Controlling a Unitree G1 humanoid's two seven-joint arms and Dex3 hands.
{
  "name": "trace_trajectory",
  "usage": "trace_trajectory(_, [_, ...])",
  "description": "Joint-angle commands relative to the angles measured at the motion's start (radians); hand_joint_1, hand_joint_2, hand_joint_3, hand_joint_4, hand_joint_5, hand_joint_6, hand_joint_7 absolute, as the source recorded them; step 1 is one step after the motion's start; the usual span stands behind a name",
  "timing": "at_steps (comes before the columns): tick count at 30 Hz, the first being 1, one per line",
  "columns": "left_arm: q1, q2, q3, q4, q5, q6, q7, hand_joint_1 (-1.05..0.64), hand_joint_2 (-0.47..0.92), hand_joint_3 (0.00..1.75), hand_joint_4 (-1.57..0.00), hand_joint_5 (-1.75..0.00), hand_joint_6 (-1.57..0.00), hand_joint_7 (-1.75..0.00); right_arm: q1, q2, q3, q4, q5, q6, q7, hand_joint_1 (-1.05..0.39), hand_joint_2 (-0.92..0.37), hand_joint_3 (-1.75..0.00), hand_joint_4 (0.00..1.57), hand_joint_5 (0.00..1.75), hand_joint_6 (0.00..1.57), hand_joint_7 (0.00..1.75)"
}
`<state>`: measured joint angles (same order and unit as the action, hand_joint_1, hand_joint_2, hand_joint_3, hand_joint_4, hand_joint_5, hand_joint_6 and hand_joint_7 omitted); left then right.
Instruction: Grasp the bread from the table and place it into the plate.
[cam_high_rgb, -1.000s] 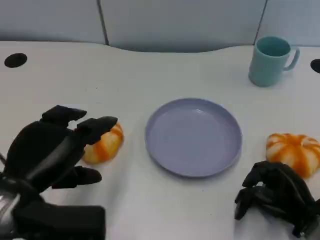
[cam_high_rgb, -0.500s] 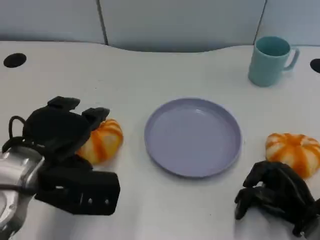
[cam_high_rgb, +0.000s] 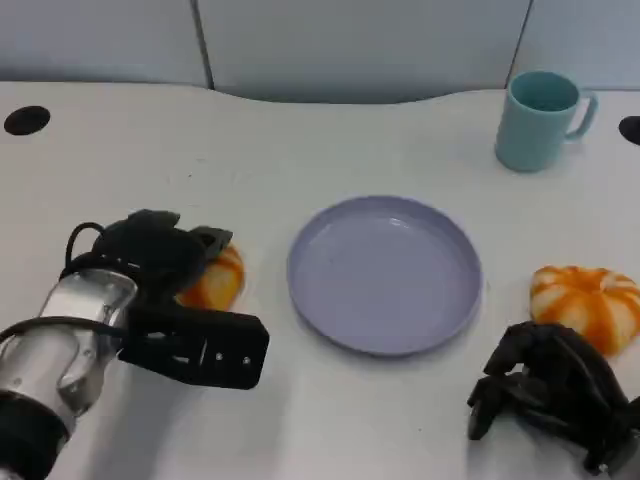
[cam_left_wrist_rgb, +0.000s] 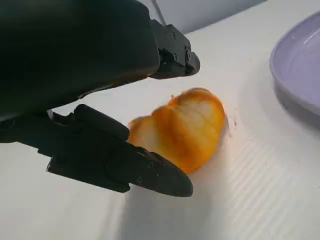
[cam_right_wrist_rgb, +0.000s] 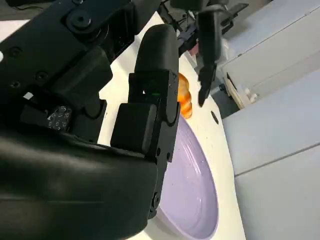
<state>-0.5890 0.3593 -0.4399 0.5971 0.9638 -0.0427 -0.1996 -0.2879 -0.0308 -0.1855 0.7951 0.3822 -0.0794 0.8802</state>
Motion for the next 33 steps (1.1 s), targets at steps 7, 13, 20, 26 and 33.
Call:
trace_trajectory(7, [-0.158, -0.043, -0.077, 0.286, -0.032, -0.001, 0.09, -0.69, 0.8, 0.0, -0.02, -0.02, -0.16, -0.01, 0.019, -0.006, 0.003, -0.023, 0.001, 0.026, -0.01, -1.05, -0.49, 0.0, 1.57, 0.56, 1.57, 0.31])
trace_trajectory(13, [-0.233, -0.084, -0.122, 0.498, -0.053, -0.039, 0.175, -0.56, 0.74, 0.0, -0.08, -0.06, -0.23, -0.03, 0.032, -0.004, 0.008, -0.046, -0.002, 0.021, -0.01, -1.05, -0.5, -0.01, 1.57, 0.55, 1.57, 0.3])
trace_trajectory(20, [-0.246, -0.102, -0.141, 0.599, -0.095, -0.09, 0.29, -0.36, 0.73, 0.01, -0.22, -0.13, -0.36, -0.07, 0.029, -0.004, 0.005, -0.043, 0.009, 0.037, 0.002, -1.05, -0.49, 0.0, 1.57, 0.55, 1.57, 0.3])
trace_trajectory(26, [-0.247, -0.114, -0.147, 0.644, -0.135, -0.121, 0.303, -0.2, 0.84, 0.02, -0.39, -0.3, -0.6, -0.11, 0.038, -0.001, 0.006, -0.072, 0.009, 0.064, -0.018, -1.05, -0.46, 0.0, 1.57, 0.54, 1.57, 0.31])
trace_trajectory(33, [-0.229, -0.101, -0.167, 0.652, -0.137, -0.164, 0.446, -0.25, 0.92, 0.14, -0.7, -1.24, -1.04, -0.25, 0.054, 0.002, 0.014, -0.103, 0.002, 0.061, -0.035, -1.05, -0.47, 0.0, 1.57, 0.57, 1.57, 0.33])
